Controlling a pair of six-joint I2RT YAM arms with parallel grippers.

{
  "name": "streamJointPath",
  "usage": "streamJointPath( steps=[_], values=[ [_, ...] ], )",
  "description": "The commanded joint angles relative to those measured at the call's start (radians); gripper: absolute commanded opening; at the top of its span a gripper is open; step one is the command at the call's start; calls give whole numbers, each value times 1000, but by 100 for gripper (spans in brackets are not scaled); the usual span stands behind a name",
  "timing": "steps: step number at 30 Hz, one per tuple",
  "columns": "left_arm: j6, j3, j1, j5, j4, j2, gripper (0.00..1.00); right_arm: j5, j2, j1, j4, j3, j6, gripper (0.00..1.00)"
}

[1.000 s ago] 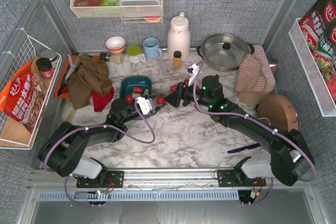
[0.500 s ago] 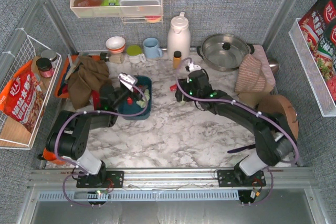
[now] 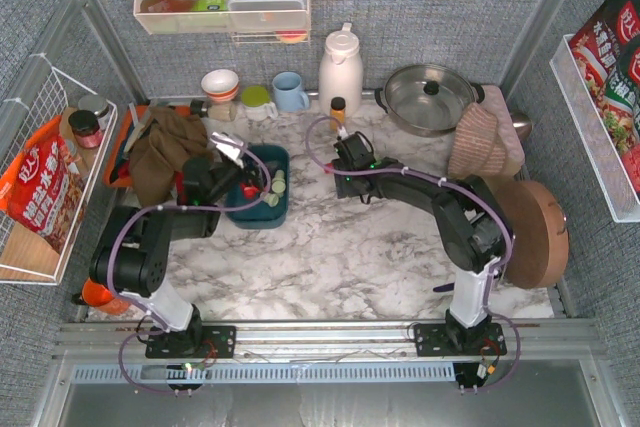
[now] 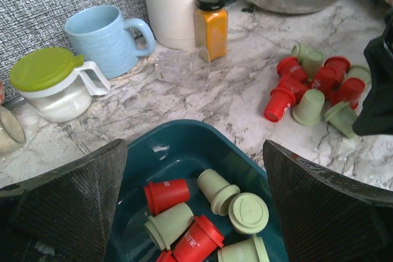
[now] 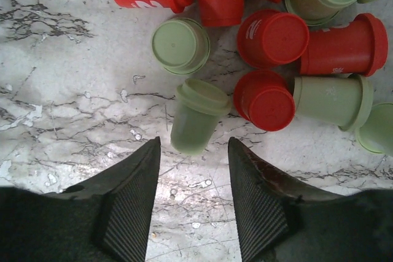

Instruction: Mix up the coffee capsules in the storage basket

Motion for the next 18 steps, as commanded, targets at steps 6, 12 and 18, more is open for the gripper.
streamJointPath(
  steps=[6,12,18],
  values=[
    [-164,51,0,-5,-9,-40,99,43,67,-10,-116,87,-15,51],
    [-160,77,0,-81,-101,-67,99,16,105,-25,-149,128,-11,51],
    [-195,137,0,-123,-232,-54,99,-2,153,-37,-188,184,-20,51]
  ],
)
